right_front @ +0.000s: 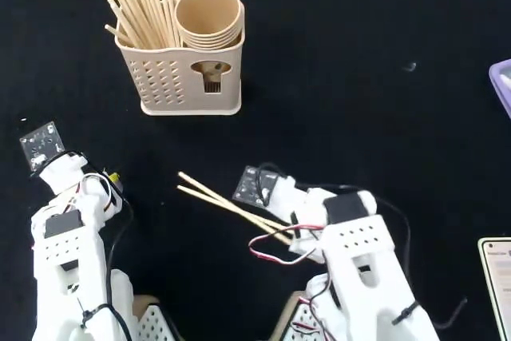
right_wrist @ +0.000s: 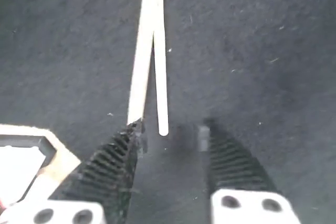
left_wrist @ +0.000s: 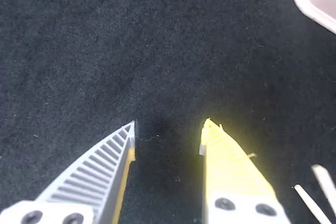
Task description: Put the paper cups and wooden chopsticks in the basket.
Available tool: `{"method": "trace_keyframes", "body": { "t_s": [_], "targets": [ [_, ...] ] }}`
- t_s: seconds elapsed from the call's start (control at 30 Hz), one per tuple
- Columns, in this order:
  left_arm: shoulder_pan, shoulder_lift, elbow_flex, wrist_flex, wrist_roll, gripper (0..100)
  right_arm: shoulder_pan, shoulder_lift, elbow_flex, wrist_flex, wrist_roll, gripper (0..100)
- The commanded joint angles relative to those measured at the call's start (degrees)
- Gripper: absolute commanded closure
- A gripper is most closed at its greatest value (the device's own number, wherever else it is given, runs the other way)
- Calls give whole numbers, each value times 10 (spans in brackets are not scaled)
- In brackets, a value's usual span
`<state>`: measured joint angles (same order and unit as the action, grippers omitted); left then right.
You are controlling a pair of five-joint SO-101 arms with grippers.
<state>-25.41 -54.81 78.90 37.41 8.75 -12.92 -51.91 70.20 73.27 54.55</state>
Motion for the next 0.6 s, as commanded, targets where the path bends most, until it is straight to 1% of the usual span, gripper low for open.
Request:
{"method": "trace_keyframes", "body": {
  "t_s": [0.0, 0.07, 0.13, 0.2, 0.23, 0.3, 0.4, 0.57],
  "targets": [
    [5, -9, -5, -11, 2, 791, -32, -18, -32, -5, -10, 796],
    [5, -9, -3, -22, 2, 791, -86, -15, -45, -8, -57, 802],
    [5, -8, -3, -24, 2, 791, -161, -9, -51, -27, -113, 791],
    [5, -9, 0, -25, 2, 791, -223, 5, -50, -70, -163, 770],
    [5, -9, 1, -25, 2, 791, -242, 17, -50, -92, -182, 756],
    [5, -9, 2, -25, 2, 791, -249, 60, -55, -135, -202, 734],
    [5, -9, 2, -25, 2, 791, -236, 150, -76, -188, -202, 730],
    [5, -9, 2, -25, 2, 791, -236, 293, -145, -213, -204, 730]
  ]
}}
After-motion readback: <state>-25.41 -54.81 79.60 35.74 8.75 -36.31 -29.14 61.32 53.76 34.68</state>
